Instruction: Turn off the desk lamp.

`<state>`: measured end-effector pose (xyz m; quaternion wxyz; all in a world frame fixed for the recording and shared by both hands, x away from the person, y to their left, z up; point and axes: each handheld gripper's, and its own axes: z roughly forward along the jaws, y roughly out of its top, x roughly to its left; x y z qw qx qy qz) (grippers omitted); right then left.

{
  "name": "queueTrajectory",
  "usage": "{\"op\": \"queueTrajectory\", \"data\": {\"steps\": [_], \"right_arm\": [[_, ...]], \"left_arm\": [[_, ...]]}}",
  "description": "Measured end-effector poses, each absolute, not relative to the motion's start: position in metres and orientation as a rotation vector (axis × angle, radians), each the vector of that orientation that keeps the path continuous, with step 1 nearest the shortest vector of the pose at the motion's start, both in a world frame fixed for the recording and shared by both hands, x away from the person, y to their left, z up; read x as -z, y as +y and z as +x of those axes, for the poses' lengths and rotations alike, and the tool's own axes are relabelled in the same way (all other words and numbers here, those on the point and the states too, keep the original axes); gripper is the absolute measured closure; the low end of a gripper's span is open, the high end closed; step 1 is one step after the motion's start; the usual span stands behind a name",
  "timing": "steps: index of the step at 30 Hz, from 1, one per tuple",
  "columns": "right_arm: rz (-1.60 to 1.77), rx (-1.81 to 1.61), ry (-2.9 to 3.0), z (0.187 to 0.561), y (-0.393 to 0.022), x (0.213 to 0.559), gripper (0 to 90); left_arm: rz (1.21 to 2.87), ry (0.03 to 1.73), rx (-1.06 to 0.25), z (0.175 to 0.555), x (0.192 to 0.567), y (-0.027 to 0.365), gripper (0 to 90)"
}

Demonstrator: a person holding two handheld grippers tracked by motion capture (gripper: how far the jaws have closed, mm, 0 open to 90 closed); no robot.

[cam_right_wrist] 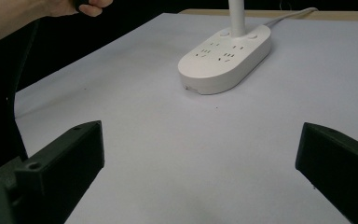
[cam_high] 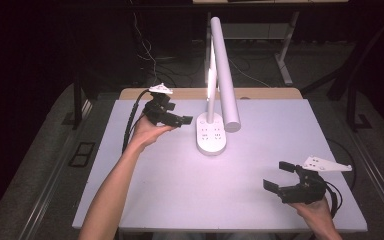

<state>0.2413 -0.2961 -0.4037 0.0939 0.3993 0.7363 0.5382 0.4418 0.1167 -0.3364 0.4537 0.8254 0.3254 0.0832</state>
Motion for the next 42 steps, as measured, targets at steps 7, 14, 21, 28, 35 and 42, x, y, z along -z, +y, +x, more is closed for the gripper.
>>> {"op": "queueTrajectory", "data": {"steps": [7,14,21,28,35,42], "right_arm": [[1.182,-1.598,2.182,0.241,-0.297,0.404,0.9],[1.179,-1.594,2.188,0.241,-0.297,0.404,0.9],[1.179,-1.591,2.185,0.241,-0.297,0.403,0.9],[1.180,-1.596,2.180,0.241,-0.298,0.404,0.9],[1.185,-1.596,2.174,0.241,-0.299,0.404,0.9],[1.187,-1.596,2.173,0.242,-0.300,0.404,0.9]], "left_arm": [[2.019,0.839,-0.200,0.456,0.337,0.106,5.9],[2.051,0.848,-0.177,0.470,0.345,0.101,17.4],[2.029,0.876,-0.166,0.478,0.355,0.096,31.6],[2.042,0.896,-0.149,0.485,0.365,0.096,45.7],[2.050,0.906,-0.163,0.491,0.374,0.092,71.2],[2.049,0.901,-0.173,0.495,0.379,0.086,86.9]]}}
